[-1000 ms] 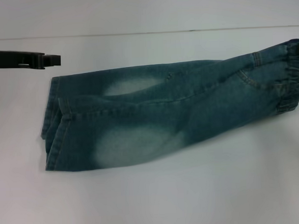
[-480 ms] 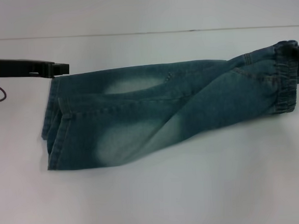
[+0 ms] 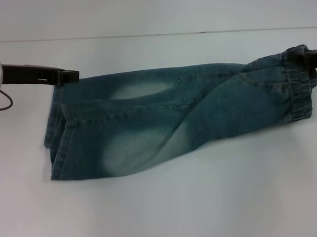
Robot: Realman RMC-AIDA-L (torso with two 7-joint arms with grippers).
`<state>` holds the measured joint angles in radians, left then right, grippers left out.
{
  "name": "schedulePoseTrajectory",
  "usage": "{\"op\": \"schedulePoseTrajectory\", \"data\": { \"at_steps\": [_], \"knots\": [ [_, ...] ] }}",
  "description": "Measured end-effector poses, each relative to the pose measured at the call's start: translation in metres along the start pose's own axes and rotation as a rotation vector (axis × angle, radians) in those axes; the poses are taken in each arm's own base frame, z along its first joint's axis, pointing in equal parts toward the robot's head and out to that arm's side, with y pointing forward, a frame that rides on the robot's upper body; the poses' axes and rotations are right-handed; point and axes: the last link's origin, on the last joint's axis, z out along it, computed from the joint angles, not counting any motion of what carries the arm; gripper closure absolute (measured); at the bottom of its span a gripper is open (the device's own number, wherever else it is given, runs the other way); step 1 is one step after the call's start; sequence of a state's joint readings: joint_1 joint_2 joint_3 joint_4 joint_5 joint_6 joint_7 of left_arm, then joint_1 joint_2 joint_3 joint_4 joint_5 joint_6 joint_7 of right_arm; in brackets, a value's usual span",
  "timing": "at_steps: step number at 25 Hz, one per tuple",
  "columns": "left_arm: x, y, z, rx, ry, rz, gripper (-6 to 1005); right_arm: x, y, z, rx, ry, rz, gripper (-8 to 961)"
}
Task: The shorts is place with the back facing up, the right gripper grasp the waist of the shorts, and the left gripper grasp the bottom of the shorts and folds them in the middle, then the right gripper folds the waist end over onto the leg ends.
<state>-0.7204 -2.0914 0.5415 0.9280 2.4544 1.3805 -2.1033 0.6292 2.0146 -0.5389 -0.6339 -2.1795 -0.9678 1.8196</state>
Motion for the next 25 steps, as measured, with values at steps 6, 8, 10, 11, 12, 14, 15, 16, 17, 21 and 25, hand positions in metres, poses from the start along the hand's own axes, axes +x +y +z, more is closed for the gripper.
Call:
{"op": "schedulePoseTrajectory", "data": {
  "at_steps": [6, 8, 10, 11, 12, 14, 15, 16, 17, 21, 25],
  "knots": [
    [0.000, 0.002, 0.002, -0.005, -0.003, 0.002, 945, 0.005, -0.004, -0.001, 0.026, -0.007, 0.022, 597],
    [0.000, 0.003, 0.003, -0.007, -0.004, 0.003, 945, 0.007, -0.007, -0.003, 0.042, -0.010, 0.039, 553],
    [0.001, 0.004, 0.003, -0.008, -0.004, 0.004, 945, 0.009, -0.012, -0.006, 0.064, -0.017, 0.060, 510],
    [0.002, 0.004, 0.003, -0.009, -0.004, 0.005, 945, 0.009, -0.013, -0.007, 0.066, -0.017, 0.062, 488],
    [0.002, 0.004, 0.004, -0.010, -0.005, 0.007, 944, 0.010, -0.013, -0.007, 0.068, -0.017, 0.065, 466],
    [0.003, 0.006, 0.005, -0.012, -0.005, 0.010, 944, 0.012, -0.014, -0.009, 0.069, -0.017, 0.068, 423],
    [0.003, 0.006, 0.005, -0.014, -0.005, 0.011, 944, 0.012, -0.015, -0.009, 0.069, -0.017, 0.070, 389],
    [0.003, 0.007, 0.006, -0.016, -0.007, 0.012, 944, 0.013, -0.015, -0.010, 0.069, -0.018, 0.073, 355],
    [0.003, 0.008, 0.007, -0.018, -0.009, 0.013, 944, 0.014, -0.015, -0.010, 0.068, -0.021, 0.079, 320],
    [0.004, 0.009, 0.008, -0.016, -0.019, 0.019, 944, 0.015, -0.016, -0.016, 0.048, -0.059, 0.105, 188],
    [0.005, 0.007, 0.006, -0.007, -0.019, 0.010, 944, 0.013, -0.018, -0.028, 0.024, -0.115, 0.130, 69]
  ]
}}
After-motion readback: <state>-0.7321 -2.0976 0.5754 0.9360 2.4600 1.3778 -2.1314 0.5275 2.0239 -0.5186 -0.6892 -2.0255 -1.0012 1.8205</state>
